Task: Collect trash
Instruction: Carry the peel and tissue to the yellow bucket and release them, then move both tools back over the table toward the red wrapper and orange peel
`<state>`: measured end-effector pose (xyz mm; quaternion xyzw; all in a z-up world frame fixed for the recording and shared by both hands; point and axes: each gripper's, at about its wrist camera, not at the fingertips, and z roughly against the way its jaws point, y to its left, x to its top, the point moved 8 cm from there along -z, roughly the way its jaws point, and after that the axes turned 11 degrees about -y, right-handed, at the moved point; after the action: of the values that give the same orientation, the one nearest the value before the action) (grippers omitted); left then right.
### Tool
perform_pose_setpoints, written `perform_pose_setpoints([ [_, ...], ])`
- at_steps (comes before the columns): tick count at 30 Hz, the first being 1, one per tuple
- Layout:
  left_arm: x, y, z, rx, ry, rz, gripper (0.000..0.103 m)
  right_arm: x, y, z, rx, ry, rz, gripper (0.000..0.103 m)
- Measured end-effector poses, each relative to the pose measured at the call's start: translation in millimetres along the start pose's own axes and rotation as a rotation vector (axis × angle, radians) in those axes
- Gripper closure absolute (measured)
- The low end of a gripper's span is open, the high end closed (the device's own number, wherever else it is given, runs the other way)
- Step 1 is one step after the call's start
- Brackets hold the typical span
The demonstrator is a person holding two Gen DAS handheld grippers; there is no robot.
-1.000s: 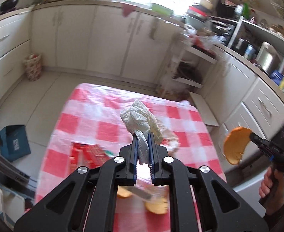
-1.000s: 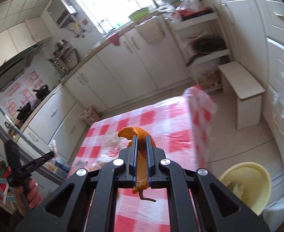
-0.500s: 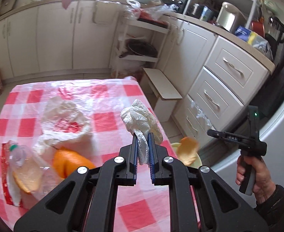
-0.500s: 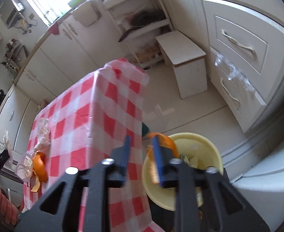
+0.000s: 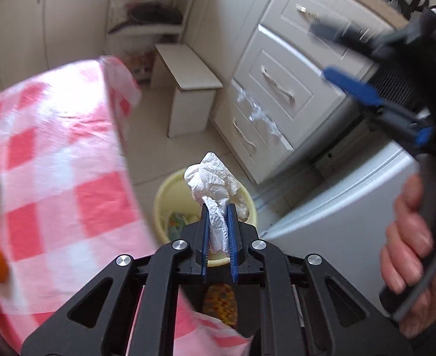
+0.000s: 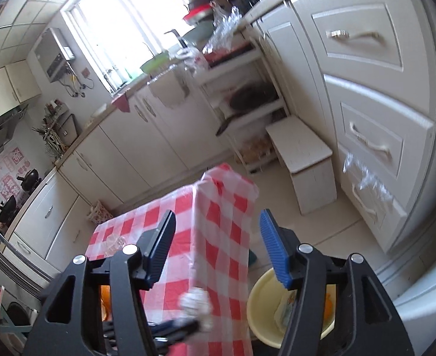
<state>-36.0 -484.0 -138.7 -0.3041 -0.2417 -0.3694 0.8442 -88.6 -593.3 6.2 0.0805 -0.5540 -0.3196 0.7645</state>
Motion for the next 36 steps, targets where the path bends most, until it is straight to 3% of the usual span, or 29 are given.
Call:
perform_pose_setpoints([
  [3,-8.8,-12.0,-40.2,0.007,0.091,0.007,0.088,7.5,-6.3,4.8,-0.002,-0.023,-0.021,0.044],
  [5,-12.5,-13.3,-61.0,0.033,0.132,0.014,0.068,10.6,-15.0,5.0,0.002,-0.028,-0.069,0.044],
  [7,-12.7,-11.0,-73.3,0.055,0.150,0.041,0.054,13.4,-22.5,5.0,0.009,-0.032,-0.113,0.044],
  [8,-11.8,-10.7,-76.1,0.055,0.150,0.053,0.053,14.8,-25.2,5.2,0.011,-0.035,-0.128,0.044],
  [12,-3.8,-6.6,-60.3,0.057,0.118,0.068,0.050,17.9,-26.9,8.6,0.020,-0.044,-0.139,0.044],
  [17,11.3,18.3,1.0,0.121,0.010,0.041,0.040,19.5,-17.9,9.0,0.043,-0.048,-0.159,0.043],
  [20,15.8,54.0,58.7,0.182,-0.070,0.059,0.033,16.5,0.2,4.1,0.066,-0.041,-0.144,0.041],
  [25,5.6,157.3,165.9,0.353,-0.210,0.178,0.028,0.5,45.3,-9.9,0.123,0.006,-0.084,0.038],
  [30,-28.0,290.1,264.3,0.530,-0.360,0.513,0.028,-24.0,96.4,-21.5,0.190,0.063,-0.023,0.035],
  [32,-52.0,335.3,288.8,0.595,-0.365,0.635,0.028,-38.2,120.8,-28.8,0.225,0.103,0.015,0.032],
  [34,-69.4,364.7,294.9,0.686,-0.316,0.669,0.028,-54.4,144.1,-36.7,0.261,0.149,0.053,0.031],
  [36,-81.4,384.1,289.1,0.729,-0.230,0.665,0.028,-74.4,168.5,-44.0,0.296,0.203,0.103,0.030],
])
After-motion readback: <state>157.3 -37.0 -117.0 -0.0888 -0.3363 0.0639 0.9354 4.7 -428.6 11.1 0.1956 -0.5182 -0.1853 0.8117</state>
